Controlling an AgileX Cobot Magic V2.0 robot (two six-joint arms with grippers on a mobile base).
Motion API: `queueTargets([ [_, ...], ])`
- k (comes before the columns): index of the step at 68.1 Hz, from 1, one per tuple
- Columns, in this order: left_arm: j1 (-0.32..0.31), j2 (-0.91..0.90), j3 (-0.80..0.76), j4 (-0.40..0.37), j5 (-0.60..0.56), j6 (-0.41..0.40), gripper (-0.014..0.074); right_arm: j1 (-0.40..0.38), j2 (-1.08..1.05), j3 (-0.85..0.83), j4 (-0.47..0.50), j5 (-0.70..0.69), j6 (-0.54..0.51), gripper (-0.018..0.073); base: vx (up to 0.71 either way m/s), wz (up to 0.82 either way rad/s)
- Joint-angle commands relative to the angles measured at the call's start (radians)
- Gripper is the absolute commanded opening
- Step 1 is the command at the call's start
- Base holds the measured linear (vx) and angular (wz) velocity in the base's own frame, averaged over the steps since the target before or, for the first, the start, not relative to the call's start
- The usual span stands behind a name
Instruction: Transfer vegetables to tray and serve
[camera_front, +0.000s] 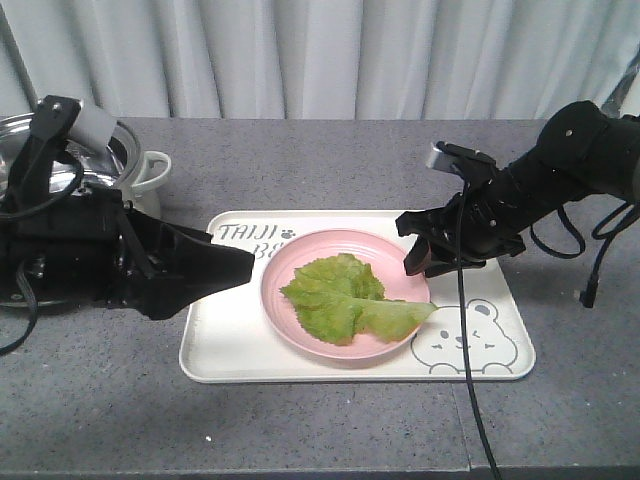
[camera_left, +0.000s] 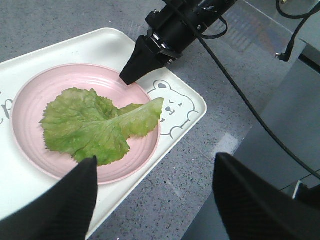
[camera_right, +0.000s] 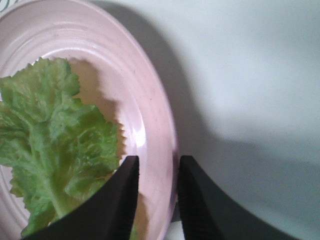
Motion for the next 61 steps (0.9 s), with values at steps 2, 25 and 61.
queueTargets([
  [2,-0.006,-0.015,-0.027,-0.053,-0.018,0.000,0.0485,-0.003,-0.069,-0.030,0.011,-0.010,-0.005,0.0299,0.00,0.00],
  [25,-0.006,-0.015,-0.027,-0.053,-0.018,0.000,0.0485,-0.005,-0.248,-0.030,-0.203,0.067,0.003,0.0312,0.00,0.00],
  [61,-0.006,-0.015,-0.027,-0.054,-0.022,0.000,0.0485,-0.188,-0.617,0.233,-0.260,0.122,0.065,0.0312,0.00,0.00],
])
